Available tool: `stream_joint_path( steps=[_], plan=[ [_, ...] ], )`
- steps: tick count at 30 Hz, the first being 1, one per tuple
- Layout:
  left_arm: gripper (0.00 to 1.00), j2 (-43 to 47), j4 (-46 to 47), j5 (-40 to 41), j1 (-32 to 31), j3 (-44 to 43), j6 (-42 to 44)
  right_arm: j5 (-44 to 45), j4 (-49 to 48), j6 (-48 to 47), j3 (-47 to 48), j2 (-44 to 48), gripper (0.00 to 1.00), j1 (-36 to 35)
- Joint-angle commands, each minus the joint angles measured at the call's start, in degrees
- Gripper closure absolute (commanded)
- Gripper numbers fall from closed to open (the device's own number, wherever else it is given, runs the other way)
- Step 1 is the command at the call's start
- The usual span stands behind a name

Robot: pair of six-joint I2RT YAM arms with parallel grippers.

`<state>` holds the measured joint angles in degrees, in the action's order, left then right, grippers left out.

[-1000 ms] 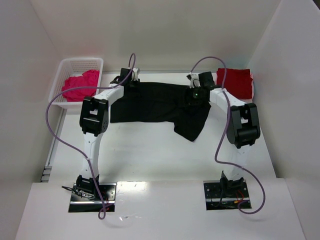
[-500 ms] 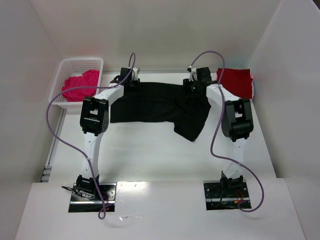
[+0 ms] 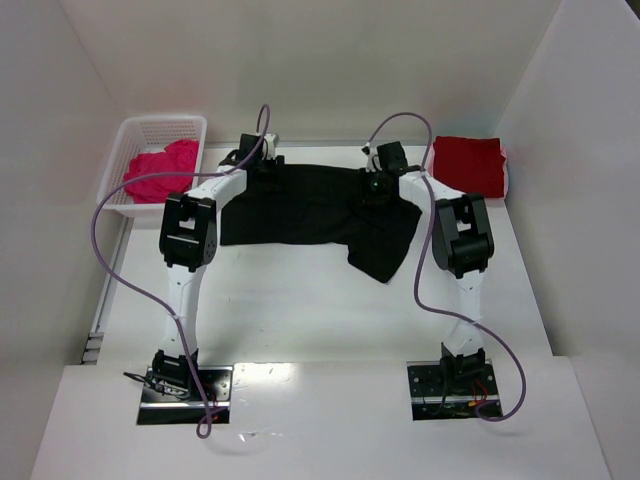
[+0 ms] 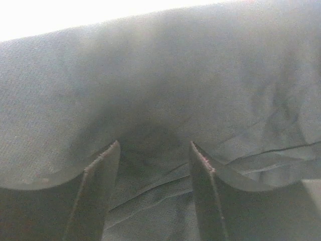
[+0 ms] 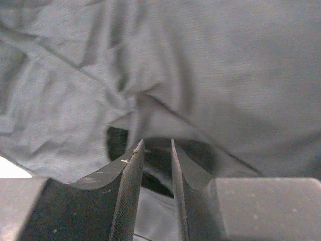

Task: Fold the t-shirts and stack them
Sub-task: Fold the flattened tshirt in 1/3 of the way

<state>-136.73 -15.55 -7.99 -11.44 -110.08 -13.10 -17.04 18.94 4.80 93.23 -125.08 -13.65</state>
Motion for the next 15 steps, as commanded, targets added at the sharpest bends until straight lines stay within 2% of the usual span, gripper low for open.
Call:
stream_joint_path(
  steps=[1,15],
  plan=[
    [0.33,-1.35,-1.68,0.08,0.54,-1.19,0.80,0.43,0.05,-0.84,-1.81,2.29,0.66,-3.22],
    [0.23,0.23,-1.68,1.22,1.07,-1.19,0.80,-1.24,-0.48,1.44,-10.61,7.91,0.65,-4.90]
  ],
)
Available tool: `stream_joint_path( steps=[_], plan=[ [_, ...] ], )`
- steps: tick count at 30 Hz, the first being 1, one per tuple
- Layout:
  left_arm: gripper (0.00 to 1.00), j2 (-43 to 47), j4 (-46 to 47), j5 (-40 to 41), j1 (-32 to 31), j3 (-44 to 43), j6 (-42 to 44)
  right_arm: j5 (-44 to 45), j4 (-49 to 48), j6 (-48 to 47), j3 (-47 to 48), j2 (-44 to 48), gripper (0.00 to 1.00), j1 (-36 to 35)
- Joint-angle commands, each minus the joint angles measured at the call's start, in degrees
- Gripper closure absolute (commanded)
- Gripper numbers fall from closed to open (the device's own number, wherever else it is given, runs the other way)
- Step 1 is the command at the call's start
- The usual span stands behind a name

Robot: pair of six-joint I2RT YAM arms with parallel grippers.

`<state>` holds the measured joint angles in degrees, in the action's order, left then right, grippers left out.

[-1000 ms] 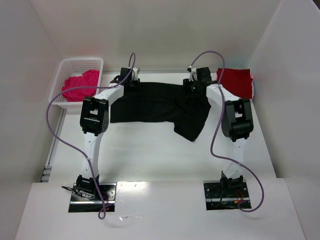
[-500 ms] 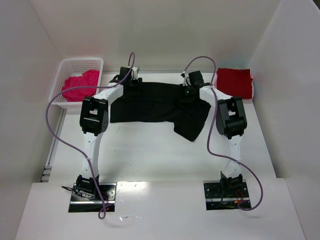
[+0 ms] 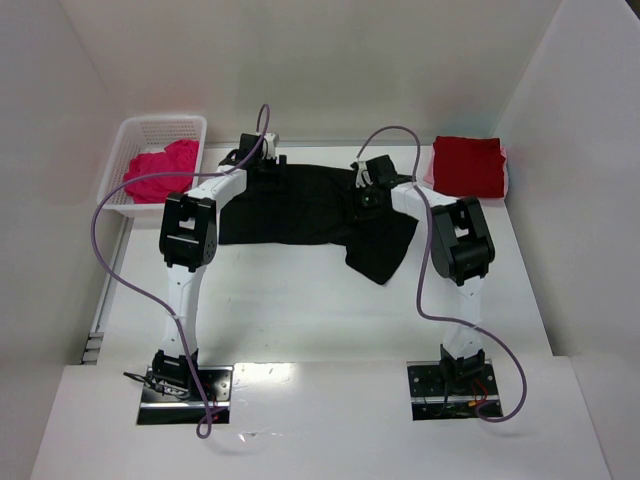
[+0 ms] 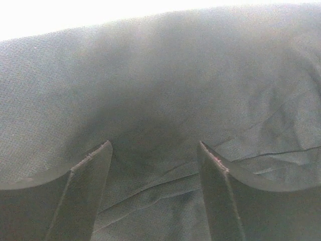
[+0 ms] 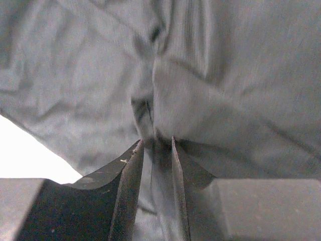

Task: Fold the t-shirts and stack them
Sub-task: Fold the flattened tshirt in 1/3 of the way

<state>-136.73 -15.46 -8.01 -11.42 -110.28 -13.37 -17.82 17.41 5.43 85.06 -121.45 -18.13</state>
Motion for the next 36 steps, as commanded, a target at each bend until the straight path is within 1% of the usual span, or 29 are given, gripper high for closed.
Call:
stream_joint_path(
  steps=[1,6,8,11,13,17,18,21,24,25,29,32,36],
  plan=[
    [0.22,0.23,-1.76,1.77,1.05,-0.99,1.06,0.07,1.05,0.81,-3.66,6.03,0.65,-0.41],
    [0.15,0.76,-2.29,2.99,1.05,-1.51,0.53,2.88,0.44,1.33,-4.20,9.91,0.58,-0.41],
    [0.13,1.29,-2.81,4.31,1.58,-1.52,0.53,4.11,0.43,1.34,-4.20,11.23,0.50,-0.41],
    [0.06,1.29,-2.82,6.86,1.58,-1.52,-0.52,4.64,-0.09,1.95,-2.97,12.46,0.44,-0.41],
    [0.01,1.29,-3.34,9.22,1.58,-1.52,-1.04,5.95,-0.70,1.95,-2.44,13.16,0.42,-0.41],
    [0.00,1.29,-3.34,11.60,2.10,-2.05,-2.37,11.04,-2.55,2.57,-2.44,13.69,0.41,-0.41],
    [0.00,0.59,-3.87,12.31,2.63,-2.65,-2.89,14.02,-2.56,3.26,-2.44,13.09,0.38,-0.41],
    [0.00,0.58,-4.49,12.93,2.63,-2.66,-3.42,17.81,-2.56,3.97,-1.05,11.50,0.38,-0.41],
    [0.00,2.94,-2.91,12.93,2.63,0.23,-3.42,20.19,-3.87,4.50,0.37,9.48,0.38,-0.41],
    [0.00,3.48,-2.21,12.93,2.63,0.24,-3.42,22.20,-3.87,4.50,0.37,8.34,0.38,-0.41],
    [0.00,4.89,-2.91,13.99,3.15,0.42,-3.42,26.34,-3.87,6.78,4.41,5.01,0.38,0.63],
    [0.00,6.74,-3.43,13.99,3.69,0.42,-3.42,28.80,-2.29,9.06,8.19,2.19,0.38,1.96],
    [0.00,8.49,-2.64,13.99,4.82,2.53,-3.42,28.81,-1.59,10.21,12.23,-1.76,0.38,4.24]
  ],
)
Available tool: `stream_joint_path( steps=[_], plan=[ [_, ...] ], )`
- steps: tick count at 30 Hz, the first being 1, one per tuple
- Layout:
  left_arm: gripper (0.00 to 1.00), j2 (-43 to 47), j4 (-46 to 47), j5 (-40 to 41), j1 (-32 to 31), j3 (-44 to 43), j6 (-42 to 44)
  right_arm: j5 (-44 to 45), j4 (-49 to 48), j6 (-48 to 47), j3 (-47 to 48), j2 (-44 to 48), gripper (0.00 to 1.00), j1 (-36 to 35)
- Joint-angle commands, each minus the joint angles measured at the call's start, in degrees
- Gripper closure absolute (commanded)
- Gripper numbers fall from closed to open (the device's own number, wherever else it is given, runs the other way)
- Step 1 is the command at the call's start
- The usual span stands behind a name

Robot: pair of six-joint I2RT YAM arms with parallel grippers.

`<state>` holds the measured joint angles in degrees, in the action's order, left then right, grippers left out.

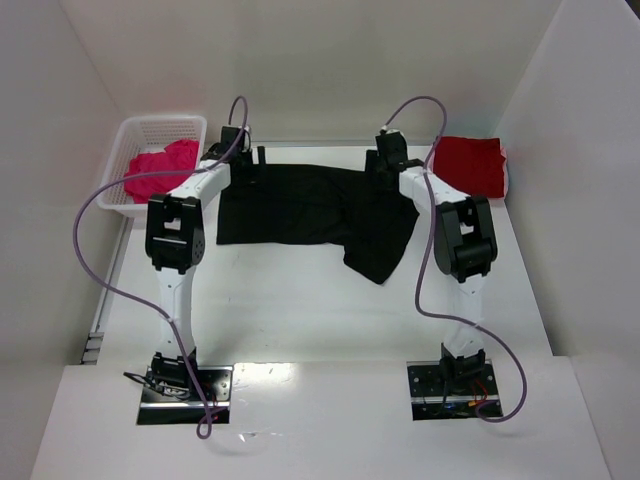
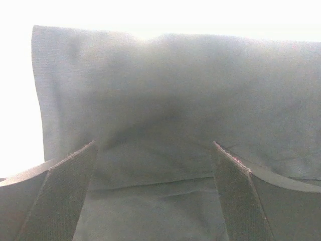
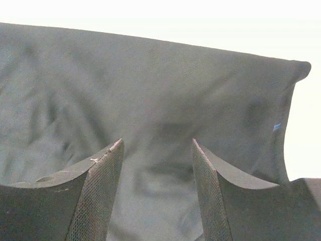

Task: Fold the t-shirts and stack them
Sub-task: Fold the flattened tshirt in 1/3 of the way

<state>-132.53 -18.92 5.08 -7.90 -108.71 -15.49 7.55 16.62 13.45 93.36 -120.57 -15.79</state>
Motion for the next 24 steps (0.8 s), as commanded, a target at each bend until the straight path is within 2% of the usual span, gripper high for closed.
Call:
stream_joint_path(
  steps=[1,4,6,9,12,16,18,20,24],
  plan=[
    [0.00,4.30,0.81,1.42,1.31,0.95,-2.00,4.22,-0.19,2.80,5.50,-3.52,0.38,1.90],
    [0.00,3.77,0.81,1.42,1.31,0.95,-4.28,7.03,2.18,2.20,9.55,-8.09,0.38,1.90],
    [0.00,3.77,3.09,0.11,1.31,2.61,-6.12,7.65,3.59,1.58,11.05,-9.94,0.46,1.90],
    [0.00,3.77,6.87,-1.38,1.31,4.64,-8.15,7.65,4.74,1.58,12.81,-11.26,0.49,2.43],
    [0.00,1.40,5.74,-2.01,1.31,3.26,-8.68,7.83,5.26,1.58,13.33,-11.26,0.50,3.04],
    [0.00,-0.01,3.80,1.67,0.17,1.49,-6.76,4.85,6.83,2.19,13.51,-11.79,0.54,4.45],
    [0.00,-0.71,1.96,2.82,0.17,0.17,-6.22,2.21,7.54,2.19,15.08,-13.45,0.49,5.07],
    [0.00,-1.24,0.74,4.05,0.17,-1.14,-5.70,-0.16,8.42,1.67,16.49,-14.42,0.40,5.68],
    [0.00,-3.78,-2.00,6.78,-0.45,-5.27,-4.21,-1.31,12.29,1.66,23.51,-19.16,0.37,6.30]
  ],
)
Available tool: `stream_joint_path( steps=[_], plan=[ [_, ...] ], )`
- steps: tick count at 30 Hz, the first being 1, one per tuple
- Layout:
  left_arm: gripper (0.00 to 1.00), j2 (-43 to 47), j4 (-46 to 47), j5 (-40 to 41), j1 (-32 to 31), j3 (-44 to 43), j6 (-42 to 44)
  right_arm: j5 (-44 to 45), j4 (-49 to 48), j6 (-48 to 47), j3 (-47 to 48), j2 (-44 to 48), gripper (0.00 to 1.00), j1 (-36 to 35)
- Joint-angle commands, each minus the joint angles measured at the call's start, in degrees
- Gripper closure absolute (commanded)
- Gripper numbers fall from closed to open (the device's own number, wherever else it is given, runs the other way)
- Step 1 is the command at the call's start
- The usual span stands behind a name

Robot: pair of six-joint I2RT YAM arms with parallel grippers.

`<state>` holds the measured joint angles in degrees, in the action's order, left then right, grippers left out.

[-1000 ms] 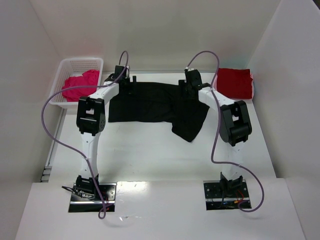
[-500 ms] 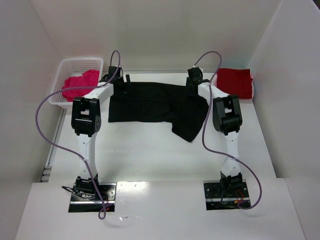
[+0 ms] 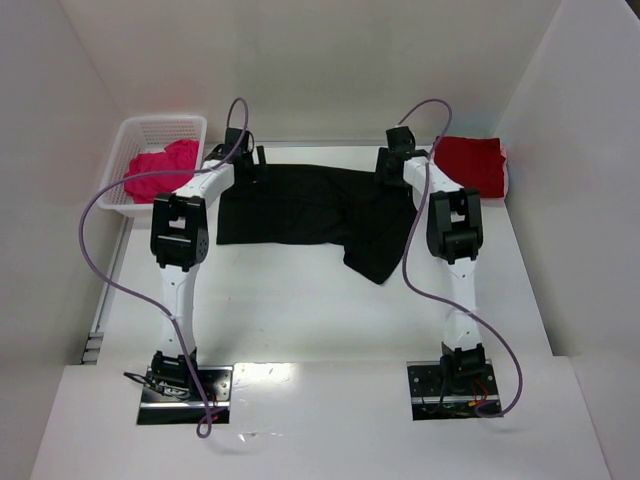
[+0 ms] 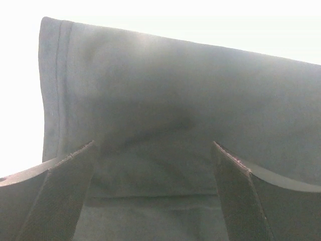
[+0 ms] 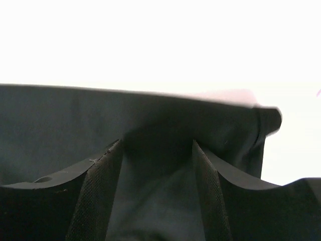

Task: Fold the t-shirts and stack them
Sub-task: Fold the flattened tshirt in 1/3 of the way

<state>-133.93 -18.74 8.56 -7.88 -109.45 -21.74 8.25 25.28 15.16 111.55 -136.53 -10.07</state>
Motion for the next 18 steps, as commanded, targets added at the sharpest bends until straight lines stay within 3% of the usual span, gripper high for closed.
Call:
stream_joint_path(
  steps=[1,6,18],
  plan=[
    [0.00,-2.91,-2.78,3.31,-0.47,-5.68,2.83,-2.01,4.16,-0.04,6.48,-3.91,0.37,0.57],
    [0.00,-8.01,-7.88,4.89,-1.00,-13.76,4.25,-0.08,7.75,-1.09,14.64,-8.04,0.37,0.57],
    [0.00,-17.50,-15.44,3.75,-1.00,-32.13,6.36,2.30,8.82,-2.41,23.43,-13.41,0.37,0.57]
  ],
)
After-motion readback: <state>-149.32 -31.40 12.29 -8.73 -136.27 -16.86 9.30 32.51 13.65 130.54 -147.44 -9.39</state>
